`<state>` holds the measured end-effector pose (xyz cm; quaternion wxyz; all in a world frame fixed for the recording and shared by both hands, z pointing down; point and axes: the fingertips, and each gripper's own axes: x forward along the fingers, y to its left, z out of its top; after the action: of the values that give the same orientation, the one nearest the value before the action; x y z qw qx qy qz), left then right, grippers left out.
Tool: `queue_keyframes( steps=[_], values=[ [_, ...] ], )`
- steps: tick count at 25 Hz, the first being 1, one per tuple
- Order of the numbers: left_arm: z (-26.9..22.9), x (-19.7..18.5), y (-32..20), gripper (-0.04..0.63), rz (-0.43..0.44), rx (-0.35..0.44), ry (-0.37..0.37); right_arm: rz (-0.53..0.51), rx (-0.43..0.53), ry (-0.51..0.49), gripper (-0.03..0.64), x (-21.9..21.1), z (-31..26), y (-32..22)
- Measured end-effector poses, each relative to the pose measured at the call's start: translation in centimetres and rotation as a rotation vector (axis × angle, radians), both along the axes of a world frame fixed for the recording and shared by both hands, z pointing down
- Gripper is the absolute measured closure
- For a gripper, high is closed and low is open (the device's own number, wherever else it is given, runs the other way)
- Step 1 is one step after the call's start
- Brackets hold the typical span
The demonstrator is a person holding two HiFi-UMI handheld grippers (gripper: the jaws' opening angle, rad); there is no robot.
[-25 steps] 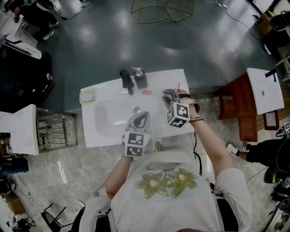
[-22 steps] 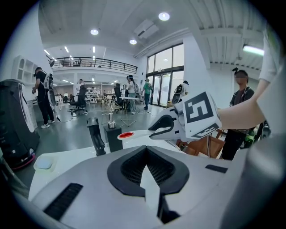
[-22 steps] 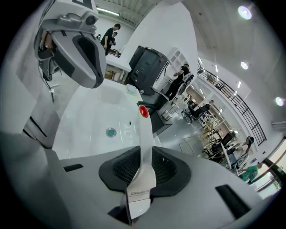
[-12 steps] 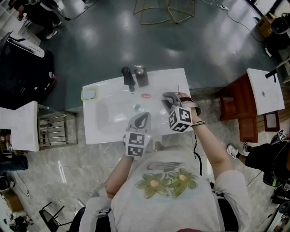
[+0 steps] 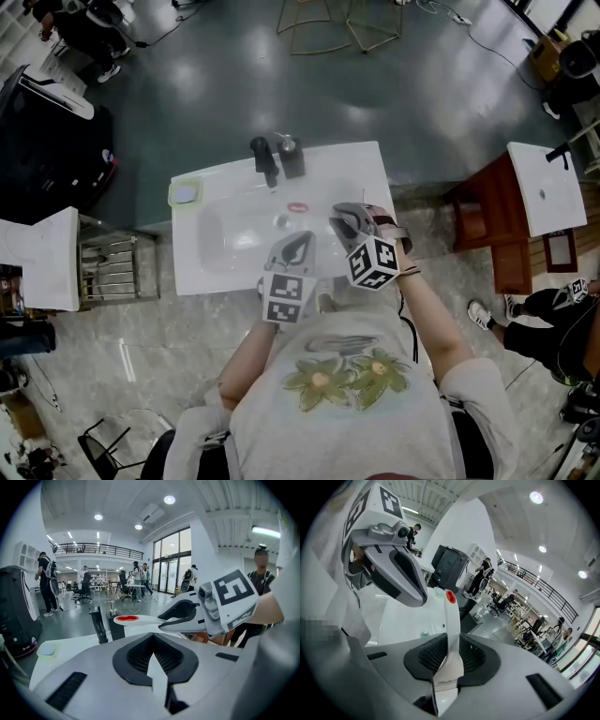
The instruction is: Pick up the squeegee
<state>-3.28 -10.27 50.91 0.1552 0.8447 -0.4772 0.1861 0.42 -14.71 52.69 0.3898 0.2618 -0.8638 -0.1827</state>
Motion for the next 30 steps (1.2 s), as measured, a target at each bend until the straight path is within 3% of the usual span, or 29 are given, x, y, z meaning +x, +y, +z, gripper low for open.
queue_keyframes(
  steps=[12, 30],
  values=[
    [0.1, -0.2, 1.6, 0.586, -0.010, -0.005, 0.007, 0.030, 0.076, -0.157, 0.531, -1.7, -3.6, 4.0],
    [-0.6, -0.5, 4.4, 0.586, -0.023, 0.006, 0.017, 0.047, 0.124, -0.228, 0.531, -1.7, -5.2, 7.9]
  ],
)
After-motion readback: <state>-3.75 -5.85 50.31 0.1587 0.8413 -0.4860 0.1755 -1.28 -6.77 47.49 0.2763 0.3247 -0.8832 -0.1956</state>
